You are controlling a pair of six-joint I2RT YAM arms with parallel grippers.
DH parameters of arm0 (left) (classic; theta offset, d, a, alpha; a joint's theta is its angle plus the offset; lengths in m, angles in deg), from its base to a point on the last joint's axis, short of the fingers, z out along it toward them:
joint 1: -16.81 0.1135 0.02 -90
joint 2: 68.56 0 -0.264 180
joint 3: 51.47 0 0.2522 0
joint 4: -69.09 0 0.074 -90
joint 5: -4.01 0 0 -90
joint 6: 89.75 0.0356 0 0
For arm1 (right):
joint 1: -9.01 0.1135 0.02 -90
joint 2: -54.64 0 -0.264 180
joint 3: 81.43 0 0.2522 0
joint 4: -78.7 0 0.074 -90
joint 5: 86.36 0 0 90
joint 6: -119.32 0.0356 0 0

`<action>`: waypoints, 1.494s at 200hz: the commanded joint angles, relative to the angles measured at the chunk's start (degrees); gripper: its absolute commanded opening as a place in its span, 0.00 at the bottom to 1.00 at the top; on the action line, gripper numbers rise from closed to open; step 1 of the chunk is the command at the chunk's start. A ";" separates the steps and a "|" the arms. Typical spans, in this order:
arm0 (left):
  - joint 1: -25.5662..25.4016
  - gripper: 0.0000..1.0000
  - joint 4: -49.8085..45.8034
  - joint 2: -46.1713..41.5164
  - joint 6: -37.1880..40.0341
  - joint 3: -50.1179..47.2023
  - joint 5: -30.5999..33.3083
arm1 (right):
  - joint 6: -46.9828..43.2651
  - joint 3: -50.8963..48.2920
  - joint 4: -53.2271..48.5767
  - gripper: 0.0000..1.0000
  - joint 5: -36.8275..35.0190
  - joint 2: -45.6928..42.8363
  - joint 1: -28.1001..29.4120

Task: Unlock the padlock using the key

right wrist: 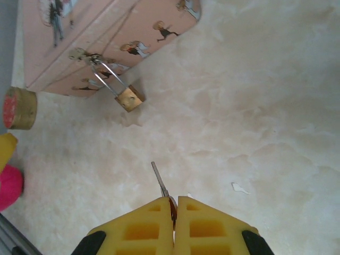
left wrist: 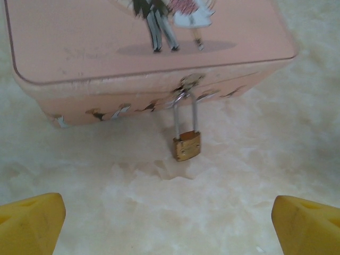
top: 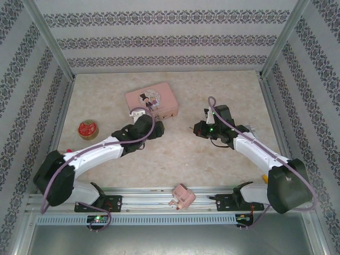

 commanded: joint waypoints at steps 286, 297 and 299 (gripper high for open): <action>-1.94 0.67 -14.58 40.52 -9.26 33.97 15.66 | -0.84 -3.78 6.36 0.00 -3.39 2.74 0.02; -1.94 0.67 -14.92 40.96 -9.25 34.37 16.03 | -0.83 -3.74 6.51 0.00 -3.12 2.96 0.01; -1.90 0.67 -14.94 41.02 -9.25 34.49 16.06 | -0.82 -3.70 6.55 0.00 -3.08 3.03 0.03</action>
